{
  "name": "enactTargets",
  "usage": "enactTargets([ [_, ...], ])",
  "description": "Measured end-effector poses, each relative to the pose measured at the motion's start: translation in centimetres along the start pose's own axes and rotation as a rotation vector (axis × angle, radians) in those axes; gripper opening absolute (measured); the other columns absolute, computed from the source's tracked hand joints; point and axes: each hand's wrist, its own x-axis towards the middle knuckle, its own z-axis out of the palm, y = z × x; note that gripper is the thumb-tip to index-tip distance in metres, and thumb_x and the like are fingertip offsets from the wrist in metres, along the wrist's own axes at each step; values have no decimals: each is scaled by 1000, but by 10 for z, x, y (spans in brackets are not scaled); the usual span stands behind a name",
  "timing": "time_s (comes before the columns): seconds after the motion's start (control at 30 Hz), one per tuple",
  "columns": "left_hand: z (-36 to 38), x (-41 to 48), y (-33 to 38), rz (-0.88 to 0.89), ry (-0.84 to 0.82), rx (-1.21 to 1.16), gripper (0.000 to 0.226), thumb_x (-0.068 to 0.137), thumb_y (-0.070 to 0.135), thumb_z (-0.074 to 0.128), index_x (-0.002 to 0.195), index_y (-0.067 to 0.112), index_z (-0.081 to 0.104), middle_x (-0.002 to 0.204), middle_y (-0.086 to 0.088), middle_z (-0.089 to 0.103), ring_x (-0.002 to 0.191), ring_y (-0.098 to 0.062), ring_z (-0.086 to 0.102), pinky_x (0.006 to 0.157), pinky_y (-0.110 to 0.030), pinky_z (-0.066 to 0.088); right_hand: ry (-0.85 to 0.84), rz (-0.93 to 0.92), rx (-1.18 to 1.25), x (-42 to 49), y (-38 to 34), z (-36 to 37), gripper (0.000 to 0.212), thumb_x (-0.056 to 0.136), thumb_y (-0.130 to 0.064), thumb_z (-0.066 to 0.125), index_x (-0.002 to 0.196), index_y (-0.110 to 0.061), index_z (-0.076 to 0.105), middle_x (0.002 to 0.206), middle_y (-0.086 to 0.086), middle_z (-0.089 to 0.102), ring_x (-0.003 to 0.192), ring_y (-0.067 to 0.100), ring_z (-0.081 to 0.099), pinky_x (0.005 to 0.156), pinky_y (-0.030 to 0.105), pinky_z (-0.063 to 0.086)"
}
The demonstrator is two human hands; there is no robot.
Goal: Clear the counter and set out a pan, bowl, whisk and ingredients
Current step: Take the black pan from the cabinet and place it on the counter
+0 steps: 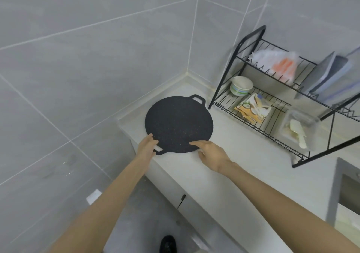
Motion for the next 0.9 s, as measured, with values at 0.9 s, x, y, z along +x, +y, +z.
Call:
enactTargets([
  [0.9, 325, -394, -223, 187, -1044, 702, 34, 93, 14, 57, 127, 15, 55, 115, -5, 59, 99, -19, 57, 86, -32, 50, 535, 812, 164, -587, 162, 27, 46, 92, -11, 43, 134, -28, 49, 130, 3, 59, 117, 27, 55, 85, 38, 50],
])
